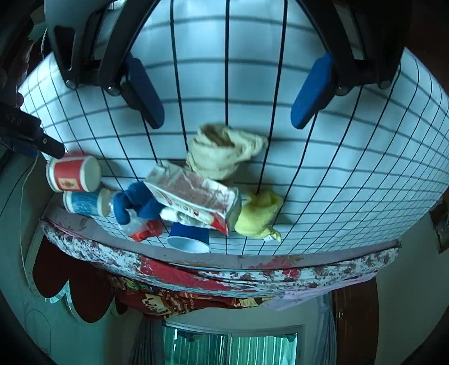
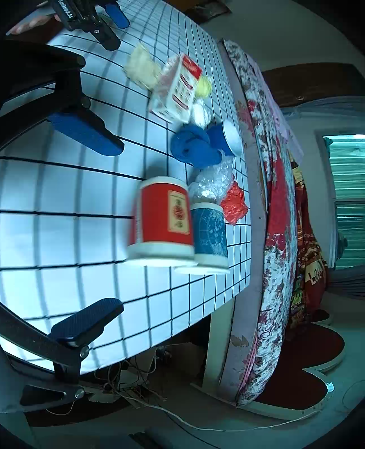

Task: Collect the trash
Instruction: 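Grasp the red paper cup with the right gripper while the left grasps the beige tissue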

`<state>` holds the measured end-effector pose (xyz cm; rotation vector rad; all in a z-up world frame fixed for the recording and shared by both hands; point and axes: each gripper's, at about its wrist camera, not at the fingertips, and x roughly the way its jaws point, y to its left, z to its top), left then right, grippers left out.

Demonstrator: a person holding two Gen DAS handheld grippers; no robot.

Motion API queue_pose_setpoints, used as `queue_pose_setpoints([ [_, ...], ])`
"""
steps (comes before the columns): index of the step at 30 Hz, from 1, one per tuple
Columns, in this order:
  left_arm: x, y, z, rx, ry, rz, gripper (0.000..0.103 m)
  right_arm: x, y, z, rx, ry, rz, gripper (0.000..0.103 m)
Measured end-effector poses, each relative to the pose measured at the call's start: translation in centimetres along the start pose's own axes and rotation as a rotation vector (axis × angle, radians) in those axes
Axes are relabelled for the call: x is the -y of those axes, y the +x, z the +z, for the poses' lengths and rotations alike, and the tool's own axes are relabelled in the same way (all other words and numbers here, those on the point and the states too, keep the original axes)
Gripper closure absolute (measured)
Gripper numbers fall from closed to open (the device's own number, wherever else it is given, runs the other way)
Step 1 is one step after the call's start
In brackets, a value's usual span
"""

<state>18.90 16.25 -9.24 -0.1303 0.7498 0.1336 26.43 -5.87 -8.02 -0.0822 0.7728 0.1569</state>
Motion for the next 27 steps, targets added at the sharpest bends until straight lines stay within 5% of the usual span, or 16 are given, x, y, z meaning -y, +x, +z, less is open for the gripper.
queue_pose_setpoints([
  [10,0.5,4.8,2.4,-0.085,0.026,0.0,0.017,-0.3,4.0,2.4,-0.046,0.009,-0.068,0.001],
  [13,0.5,5.6,2.0,-0.12,0.035,-0.016,0.043,-0.2,4.1,2.4,-0.046,0.009,-0.043,0.003],
  [14,0.4,5.6,1.9,-0.13,0.034,-0.035,0.066,-0.2,4.0,2.4,-0.04,0.002,-0.04,0.012],
  [17,0.4,4.5,1.6,-0.116,0.03,-0.047,0.076,-0.1,3.5,2.1,-0.038,-0.018,-0.02,0.023],
  [27,-0.2,0.6,-0.5,-0.103,0.015,-0.028,0.078,0.3,-0.1,-0.3,-0.011,-0.047,0.083,0.023],
])
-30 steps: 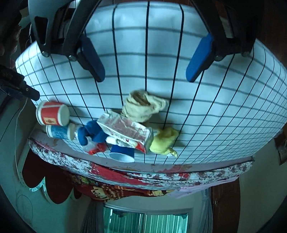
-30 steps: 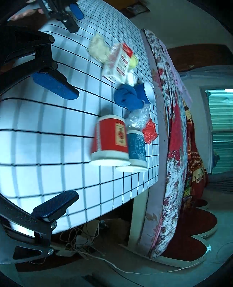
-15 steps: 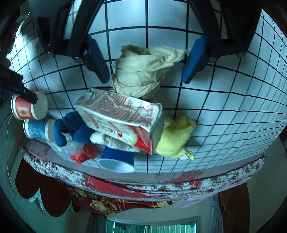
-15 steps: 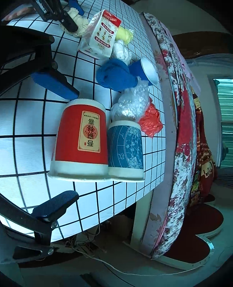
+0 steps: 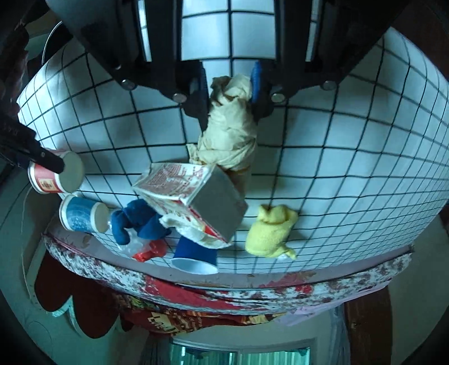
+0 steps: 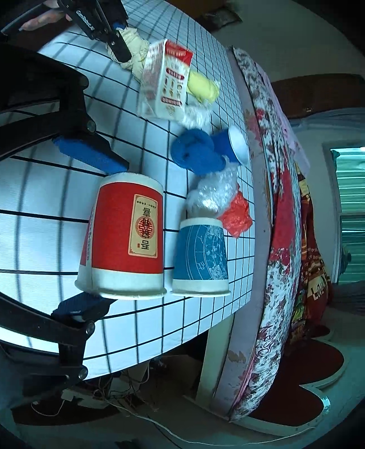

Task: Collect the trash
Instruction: 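Grasp the red paper cup with the right gripper while the left grasps the beige tissue, then carry cup and tissue over the black bin and open both grippers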

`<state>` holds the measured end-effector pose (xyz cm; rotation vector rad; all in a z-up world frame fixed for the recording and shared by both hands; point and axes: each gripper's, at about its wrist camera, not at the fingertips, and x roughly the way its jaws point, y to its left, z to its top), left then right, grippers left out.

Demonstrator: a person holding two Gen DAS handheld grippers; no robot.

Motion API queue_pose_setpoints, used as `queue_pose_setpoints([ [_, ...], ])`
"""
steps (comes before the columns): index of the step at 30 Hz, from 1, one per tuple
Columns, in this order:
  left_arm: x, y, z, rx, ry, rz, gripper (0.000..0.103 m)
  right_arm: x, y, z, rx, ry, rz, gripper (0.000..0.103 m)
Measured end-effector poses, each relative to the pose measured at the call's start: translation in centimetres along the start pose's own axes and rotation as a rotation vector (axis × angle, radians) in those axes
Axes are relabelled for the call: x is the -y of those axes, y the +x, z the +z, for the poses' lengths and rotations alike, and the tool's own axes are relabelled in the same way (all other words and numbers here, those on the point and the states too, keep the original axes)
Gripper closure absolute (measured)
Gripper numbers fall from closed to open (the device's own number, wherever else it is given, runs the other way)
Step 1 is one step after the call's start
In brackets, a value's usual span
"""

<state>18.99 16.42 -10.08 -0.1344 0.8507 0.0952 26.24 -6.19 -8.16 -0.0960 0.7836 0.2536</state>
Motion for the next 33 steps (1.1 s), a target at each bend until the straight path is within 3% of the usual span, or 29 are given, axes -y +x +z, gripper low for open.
queue_pose_setpoints([
  [8,-2.7,-2.7,-0.4,0.06,-0.097,0.058,0.078,0.1,-3.0,-1.1,0.036,0.005,0.026,0.023],
  [11,-1.9,-3.5,1.2,0.083,-0.033,0.064,0.078,0.0,-3.6,-1.2,0.036,0.004,0.022,0.023],
  [15,-1.3,-5.3,2.5,0.139,-0.019,0.054,0.078,0.0,-4.9,-1.4,0.055,0.011,0.023,0.023],
  [26,1.3,-5.5,-0.9,0.098,-0.021,-0.011,0.078,1.3,-7.4,-2.4,0.073,0.016,0.011,0.023],
  [33,3.9,-7.0,-1.9,0.115,0.017,-0.039,0.078,2.8,-9.4,-3.7,0.089,0.035,0.003,0.023],
])
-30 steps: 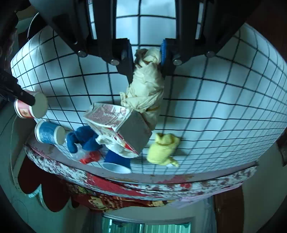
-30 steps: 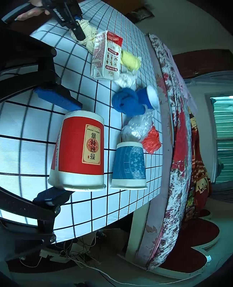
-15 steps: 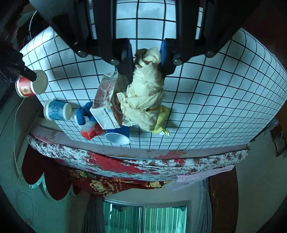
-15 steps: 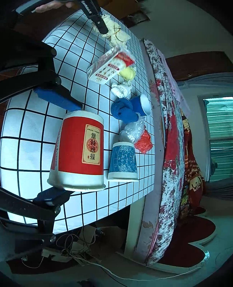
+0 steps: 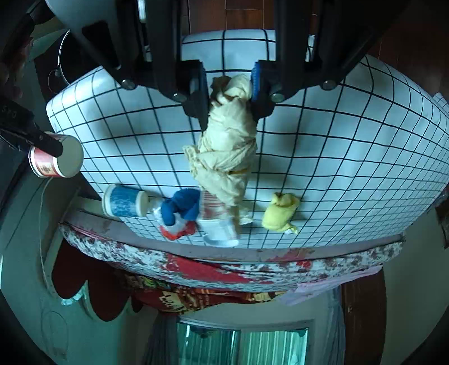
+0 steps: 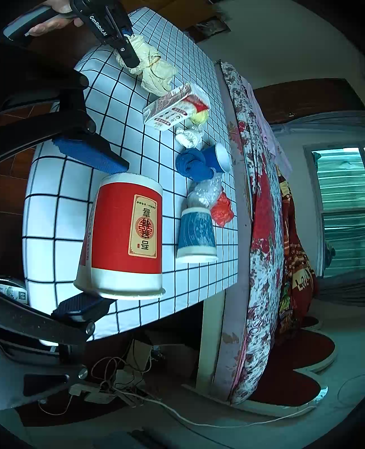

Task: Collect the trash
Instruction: 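Carry cup and tissue over the black bin and open both grippers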

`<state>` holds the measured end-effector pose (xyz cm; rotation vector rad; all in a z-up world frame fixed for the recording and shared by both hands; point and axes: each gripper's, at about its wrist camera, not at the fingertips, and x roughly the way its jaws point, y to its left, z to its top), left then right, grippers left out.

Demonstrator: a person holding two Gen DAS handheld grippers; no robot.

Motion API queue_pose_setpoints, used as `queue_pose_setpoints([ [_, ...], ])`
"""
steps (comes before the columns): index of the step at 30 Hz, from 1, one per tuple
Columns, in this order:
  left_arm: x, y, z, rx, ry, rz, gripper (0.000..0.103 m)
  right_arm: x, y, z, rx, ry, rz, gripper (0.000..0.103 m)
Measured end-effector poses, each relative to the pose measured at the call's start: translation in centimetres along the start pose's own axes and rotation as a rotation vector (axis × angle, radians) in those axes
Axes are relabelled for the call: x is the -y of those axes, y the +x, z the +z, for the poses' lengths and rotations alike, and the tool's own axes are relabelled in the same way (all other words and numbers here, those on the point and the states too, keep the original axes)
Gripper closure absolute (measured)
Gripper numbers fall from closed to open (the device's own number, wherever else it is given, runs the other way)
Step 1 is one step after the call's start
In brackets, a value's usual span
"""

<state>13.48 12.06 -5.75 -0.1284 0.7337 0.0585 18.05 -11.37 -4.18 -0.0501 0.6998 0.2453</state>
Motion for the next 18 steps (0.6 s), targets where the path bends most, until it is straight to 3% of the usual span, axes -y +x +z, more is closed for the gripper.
queue_pose_setpoints([
  [18,10.6,-3.1,-2.3,0.042,0.176,-0.162,0.078,6.4,-6.8,-4.7,0.059,0.07,-0.033,0.023],
])
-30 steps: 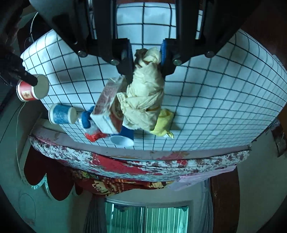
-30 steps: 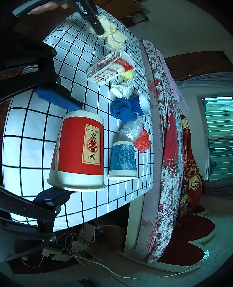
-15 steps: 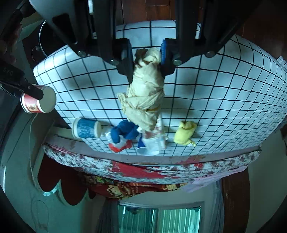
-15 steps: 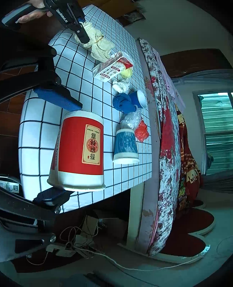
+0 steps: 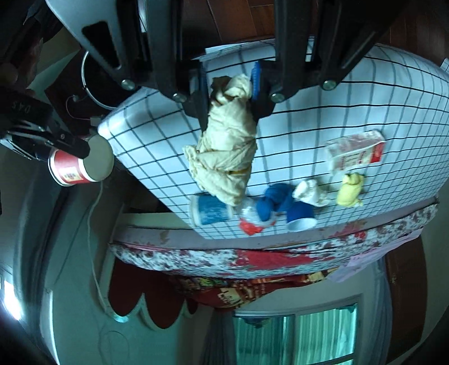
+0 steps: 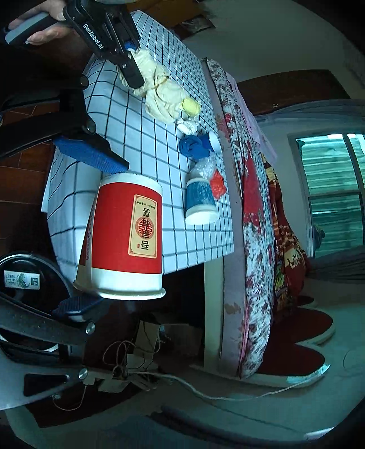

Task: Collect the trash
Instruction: 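Carry cup and tissue over the black bin and open both grippers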

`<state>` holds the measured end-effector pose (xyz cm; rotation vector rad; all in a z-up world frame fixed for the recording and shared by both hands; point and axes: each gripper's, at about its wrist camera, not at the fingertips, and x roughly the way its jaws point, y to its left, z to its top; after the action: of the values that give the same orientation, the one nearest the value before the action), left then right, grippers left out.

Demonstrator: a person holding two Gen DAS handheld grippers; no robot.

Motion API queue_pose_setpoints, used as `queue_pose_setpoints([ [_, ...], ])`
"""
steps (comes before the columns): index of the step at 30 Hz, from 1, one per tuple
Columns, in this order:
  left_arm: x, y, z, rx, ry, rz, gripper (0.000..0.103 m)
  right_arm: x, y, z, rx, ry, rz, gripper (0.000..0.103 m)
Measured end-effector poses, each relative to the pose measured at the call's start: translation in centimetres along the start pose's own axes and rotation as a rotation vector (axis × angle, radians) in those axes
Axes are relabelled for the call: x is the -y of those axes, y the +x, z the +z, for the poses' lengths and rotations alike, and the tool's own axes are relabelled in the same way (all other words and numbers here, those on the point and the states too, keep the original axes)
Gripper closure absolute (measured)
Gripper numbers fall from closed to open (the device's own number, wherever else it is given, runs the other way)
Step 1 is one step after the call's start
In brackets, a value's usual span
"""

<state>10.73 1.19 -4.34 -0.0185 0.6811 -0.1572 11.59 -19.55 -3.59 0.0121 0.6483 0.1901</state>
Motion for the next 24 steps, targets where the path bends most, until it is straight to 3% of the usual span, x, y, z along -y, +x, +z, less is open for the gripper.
queue_pose_setpoints([
  [10,6.0,0.7,-1.0,-0.026,0.081,-0.121,0.078,5.2,-2.8,-3.0,-0.015,0.044,-0.05,0.023],
  [24,14.6,3.7,-5.1,-0.165,0.254,-0.357,0.078,11.4,-3.8,-8.2,-0.104,0.035,-0.056,0.023],
])
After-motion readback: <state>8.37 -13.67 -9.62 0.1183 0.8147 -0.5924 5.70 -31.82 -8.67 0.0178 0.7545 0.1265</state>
